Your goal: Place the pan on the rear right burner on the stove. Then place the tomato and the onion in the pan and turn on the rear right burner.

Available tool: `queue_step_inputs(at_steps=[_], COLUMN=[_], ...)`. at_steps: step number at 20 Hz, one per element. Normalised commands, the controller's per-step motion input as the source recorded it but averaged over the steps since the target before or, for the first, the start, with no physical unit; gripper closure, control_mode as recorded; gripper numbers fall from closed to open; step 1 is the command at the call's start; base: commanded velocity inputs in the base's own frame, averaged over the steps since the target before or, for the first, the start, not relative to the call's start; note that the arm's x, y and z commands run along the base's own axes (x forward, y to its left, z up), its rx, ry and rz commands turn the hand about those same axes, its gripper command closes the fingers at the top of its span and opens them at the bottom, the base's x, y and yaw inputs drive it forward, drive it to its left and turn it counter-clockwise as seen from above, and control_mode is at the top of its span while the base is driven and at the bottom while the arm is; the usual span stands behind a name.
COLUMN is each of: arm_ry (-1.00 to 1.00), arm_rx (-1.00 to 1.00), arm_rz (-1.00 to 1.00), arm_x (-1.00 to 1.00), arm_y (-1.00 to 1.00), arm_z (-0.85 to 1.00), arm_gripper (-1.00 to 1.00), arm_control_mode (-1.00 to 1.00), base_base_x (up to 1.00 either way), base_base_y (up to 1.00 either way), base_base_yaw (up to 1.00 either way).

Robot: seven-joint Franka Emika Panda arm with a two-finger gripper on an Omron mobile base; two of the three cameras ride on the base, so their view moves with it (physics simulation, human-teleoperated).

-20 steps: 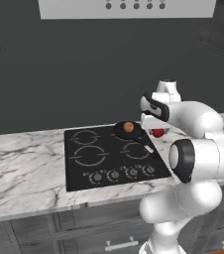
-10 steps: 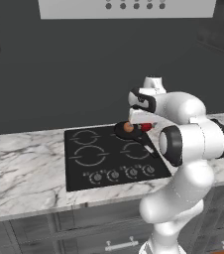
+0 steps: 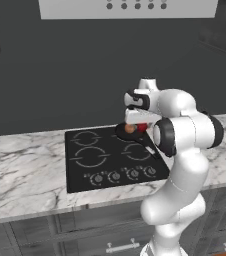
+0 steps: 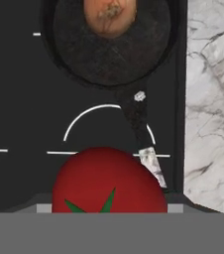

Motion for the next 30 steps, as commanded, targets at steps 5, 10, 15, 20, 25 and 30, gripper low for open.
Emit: queue_step_inputs(at_steps=[5, 10, 15, 20, 25, 30], arm_ry=[-0.01, -0.05, -0.06, -0.08, -0.04, 0.00], arm_rx=[0.00, 0.00, 0.01, 0.02, 0.02, 0.01], arm_rz=[0.00, 0.00, 0.00, 0.00, 0.00, 0.00], arm_x=[0.18, 0.17, 0.10, 0.22, 0.32, 0.36], arm_y=[0.01, 0.09, 0.11, 0.08, 0.00, 0.00], arm_z=[-0.31, -0.18, -0.19, -0.13, -0.12, -0.08], arm_gripper=[1.00, 1.00, 1.00, 1.00, 1.00, 1.00], arm_control_mode=[-1.00, -1.00, -1.00, -1.00, -1.00, -1.00], base_base_x=[0.00, 0.00, 0.00, 0.00, 0.00, 0.00], base_base_y=[0.00, 0.00, 0.00, 0.00, 0.00, 0.00], base_base_yaw=[0.00, 0.00, 0.00, 0.00, 0.00, 0.00])
